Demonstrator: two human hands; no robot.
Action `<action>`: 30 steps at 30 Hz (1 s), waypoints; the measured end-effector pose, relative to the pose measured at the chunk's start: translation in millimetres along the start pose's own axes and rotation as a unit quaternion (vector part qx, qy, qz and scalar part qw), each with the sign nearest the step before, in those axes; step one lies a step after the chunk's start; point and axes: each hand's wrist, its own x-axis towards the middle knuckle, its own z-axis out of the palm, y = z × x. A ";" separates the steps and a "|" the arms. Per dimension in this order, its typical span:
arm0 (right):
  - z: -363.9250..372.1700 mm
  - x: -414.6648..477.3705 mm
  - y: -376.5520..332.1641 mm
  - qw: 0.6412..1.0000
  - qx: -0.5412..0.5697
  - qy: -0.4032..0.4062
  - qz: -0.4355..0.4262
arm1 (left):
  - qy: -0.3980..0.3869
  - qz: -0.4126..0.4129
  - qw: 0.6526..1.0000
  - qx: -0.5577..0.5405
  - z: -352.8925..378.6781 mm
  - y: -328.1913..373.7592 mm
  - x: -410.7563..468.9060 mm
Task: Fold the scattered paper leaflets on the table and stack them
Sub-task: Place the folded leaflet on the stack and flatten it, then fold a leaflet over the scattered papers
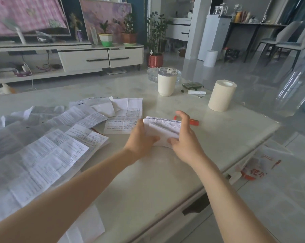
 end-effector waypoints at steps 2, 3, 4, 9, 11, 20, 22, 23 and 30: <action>1.1 2.9 1.4 0.998 0.041 0.025 0.050 | 0.007 -0.016 1.000 0.009 1.6 -2.6 0.4; 0.6 4.0 1.4 0.994 0.076 0.033 0.077 | 0.012 -0.016 1.000 0.012 1.6 -2.8 1.0; -0.7 4.9 1.7 0.989 0.112 0.032 0.095 | 0.016 -0.015 1.000 0.017 0.9 -2.6 1.9; -6.0 6.1 1.3 0.971 0.220 0.020 0.087 | -0.007 -0.010 1.000 -0.019 -4.6 1.2 5.8; -4.3 9.4 5.1 0.971 0.209 0.076 0.090 | -0.027 -0.012 0.999 -0.033 -3.2 3.5 6.9; -1.5 21.6 14.0 0.976 0.024 0.128 0.176 | -0.012 -0.051 0.998 0.033 9.3 8.0 16.7; -4.3 18.0 14.9 0.973 -0.084 0.147 0.159 | 0.008 0.031 0.987 0.156 13.9 8.1 15.1; -3.8 15.6 15.2 0.966 -0.142 0.147 0.158 | 0.007 0.075 0.975 0.208 16.6 7.2 13.5; -21.3 25.2 17.8 0.970 -0.037 0.164 0.178 | 0.005 0.157 0.974 0.161 23.2 1.5 6.6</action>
